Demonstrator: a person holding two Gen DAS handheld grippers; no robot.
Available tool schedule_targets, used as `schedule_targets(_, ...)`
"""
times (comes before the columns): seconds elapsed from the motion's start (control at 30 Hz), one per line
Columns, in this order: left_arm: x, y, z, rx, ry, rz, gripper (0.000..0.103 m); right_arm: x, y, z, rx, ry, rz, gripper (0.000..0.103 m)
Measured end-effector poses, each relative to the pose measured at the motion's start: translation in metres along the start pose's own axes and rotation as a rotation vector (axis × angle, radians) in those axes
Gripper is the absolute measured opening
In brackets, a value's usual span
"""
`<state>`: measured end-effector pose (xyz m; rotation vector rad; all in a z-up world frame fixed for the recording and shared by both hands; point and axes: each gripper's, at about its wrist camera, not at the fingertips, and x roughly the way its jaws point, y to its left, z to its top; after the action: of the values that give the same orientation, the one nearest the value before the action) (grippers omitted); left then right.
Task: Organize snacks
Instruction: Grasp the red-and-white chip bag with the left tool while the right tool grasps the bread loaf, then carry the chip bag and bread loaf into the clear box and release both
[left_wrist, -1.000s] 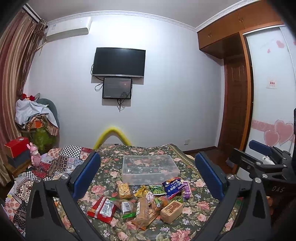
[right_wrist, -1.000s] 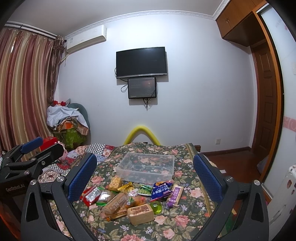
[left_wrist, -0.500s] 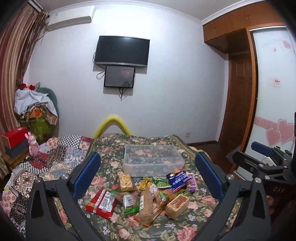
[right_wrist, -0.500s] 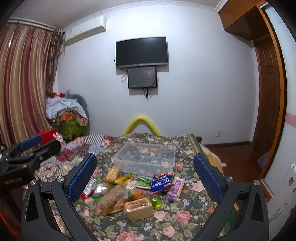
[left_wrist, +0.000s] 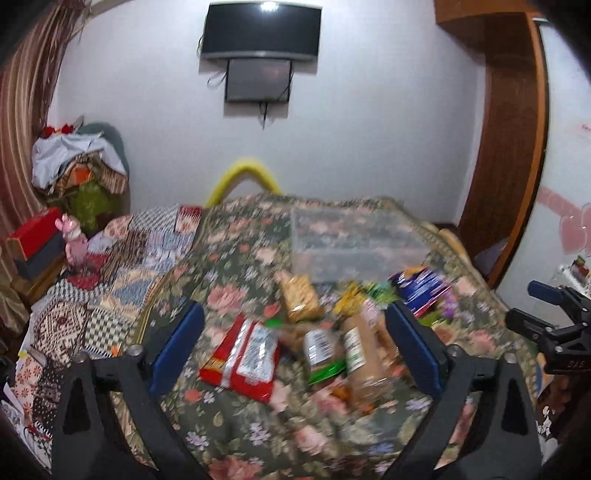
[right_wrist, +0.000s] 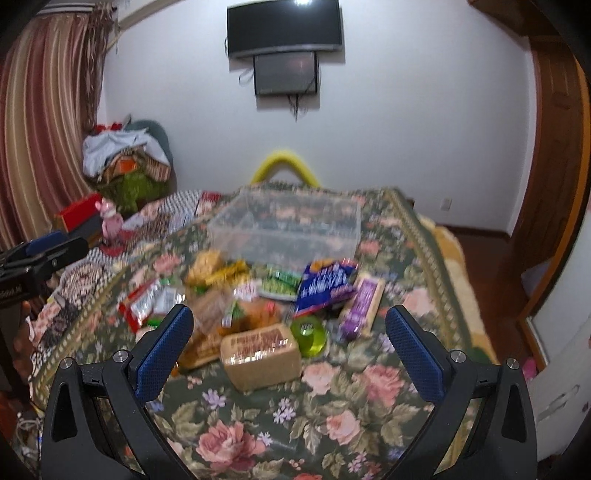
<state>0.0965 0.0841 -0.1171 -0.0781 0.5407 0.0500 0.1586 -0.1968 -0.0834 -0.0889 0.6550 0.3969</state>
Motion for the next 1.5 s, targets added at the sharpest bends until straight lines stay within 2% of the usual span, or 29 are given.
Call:
schedule_targets(0.13,0.029,0.017,-0.013,0.005,0.09,0.033,0.088,0.022,0.003,-0.01,-0.014,0.069,0.011,0.103)
schedule_targets(0.37,0.084,0.045,-0.037,-0.014,0.253,0.016,0.088,0.051,0.004,-0.023,-0.03,0.151,0.024,0.103)
schedule_targets(0.77,0.146,0.064,-0.054,-0.046,0.398,-0.026,0.088,0.088,0.009,-0.03,-0.046,0.232,0.065,0.103)
schedule_targets(0.93,0.166,0.063,-0.062,-0.027,0.423,-0.013,0.088,0.095,0.004,-0.033,-0.011,0.247,0.092,0.103)
schedule_targets(1.1,0.177,0.066,-0.067,-0.056,0.431,-0.016,0.088,0.096,0.006,-0.033,-0.009,0.252,0.116,0.099)
schedule_targets(1.17,0.179,0.067,-0.068,-0.074,0.42,-0.007,0.084,0.097,0.007,-0.033,-0.015,0.254,0.128,0.095)
schedule_targets(1.23,0.179,0.068,-0.067,-0.079,0.411,0.0,0.077,0.097,0.009,-0.033,-0.019,0.259,0.143,0.085)
schedule_targets(1.5,0.162,0.072,-0.068,-0.093,0.402,0.015,0.073,0.096,0.005,-0.03,0.006,0.261,0.144,0.081)
